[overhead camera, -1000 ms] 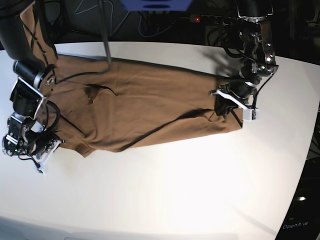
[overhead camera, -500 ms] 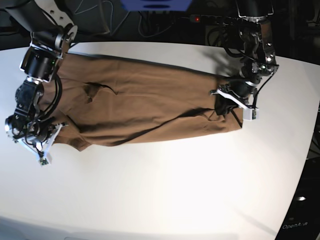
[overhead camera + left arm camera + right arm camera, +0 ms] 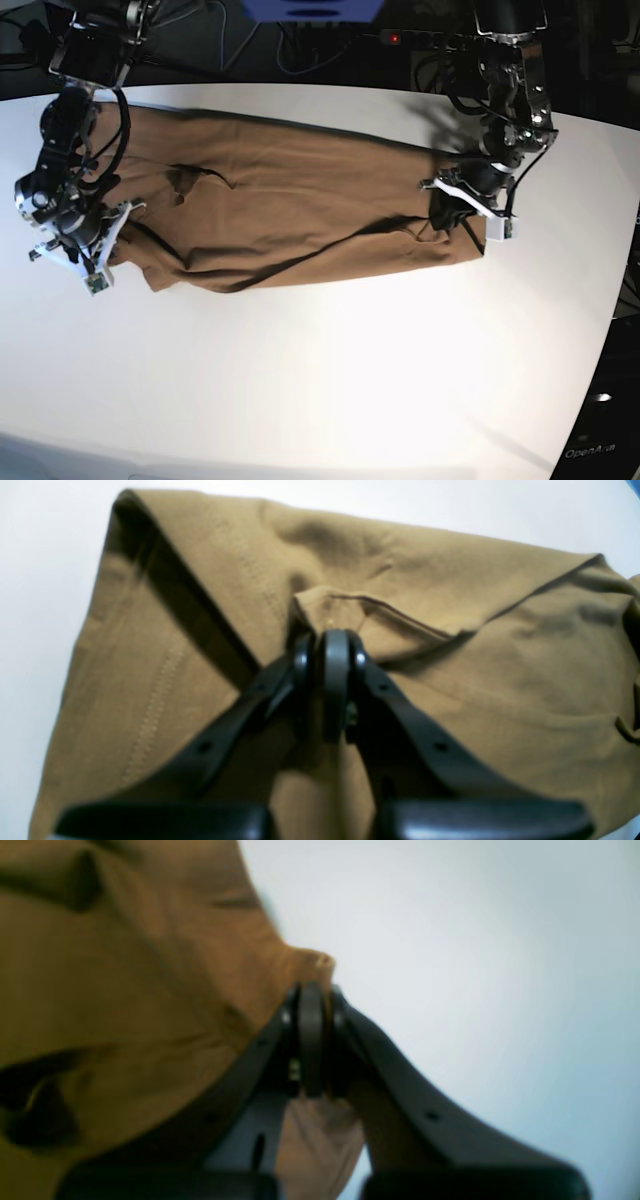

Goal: Fold the T-shirt properly
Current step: 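Grasp the hem end with the right gripper and pull away from left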

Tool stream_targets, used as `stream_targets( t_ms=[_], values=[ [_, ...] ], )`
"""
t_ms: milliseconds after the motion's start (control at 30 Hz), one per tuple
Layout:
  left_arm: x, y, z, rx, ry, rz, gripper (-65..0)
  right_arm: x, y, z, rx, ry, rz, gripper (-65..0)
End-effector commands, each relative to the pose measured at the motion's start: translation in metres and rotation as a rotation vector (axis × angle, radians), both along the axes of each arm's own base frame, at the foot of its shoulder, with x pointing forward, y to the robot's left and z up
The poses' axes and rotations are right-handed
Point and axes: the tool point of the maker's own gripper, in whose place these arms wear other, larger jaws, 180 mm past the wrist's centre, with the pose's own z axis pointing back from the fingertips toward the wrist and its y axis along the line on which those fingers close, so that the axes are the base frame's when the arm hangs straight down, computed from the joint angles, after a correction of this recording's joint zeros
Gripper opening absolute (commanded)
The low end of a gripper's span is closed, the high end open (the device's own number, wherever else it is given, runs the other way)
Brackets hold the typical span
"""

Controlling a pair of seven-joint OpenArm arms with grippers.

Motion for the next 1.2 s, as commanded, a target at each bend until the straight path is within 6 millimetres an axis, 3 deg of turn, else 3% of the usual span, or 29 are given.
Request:
stream_targets(
  t_ms=[0, 267, 433, 633, 733, 933, 1167],
  values=[
    [0.006, 0.002, 0.008, 0.007, -0.028, -0.005, -61.8, 0.003, -0.003, 0.014, -0.019, -0.048, 0.010, -64.0],
    [0.006, 0.002, 0.009, 0.008, -0.030, -0.005, -61.8, -0.038, 0.035, 0.002, -0.009, -0.060, 0.173, -64.0],
    [0.006, 0.016, 0.010, 0.036, -0.031, -0.008, -61.8, -0.069, 0.044, -0.011, 0.018, -0.049, 0.261, -64.0],
    [0.008, 0.024, 0.028, 0.086, -0.064, -0.036, -61.8, -0.092, 0.040, -0.016, 0.031, -0.048, 0.311, -64.0],
    [0.011, 0.028, 0.042, 0.121, -0.062, -0.060, -61.8, -0.090, 0.033, -0.013, 0.008, -0.045, 0.319, -64.0],
    [0.019, 0.043, 0.074, 0.182, -0.088, -0.052, -61.8, -0.086, -0.002, 0.001, -0.062, -0.059, 0.279, -64.0],
    [0.020, 0.051, 0.082, 0.226, -0.082, -0.073, -61.8, -0.089, -0.015, 0.000, -0.091, -0.034, 0.287, -64.0]
  ],
)
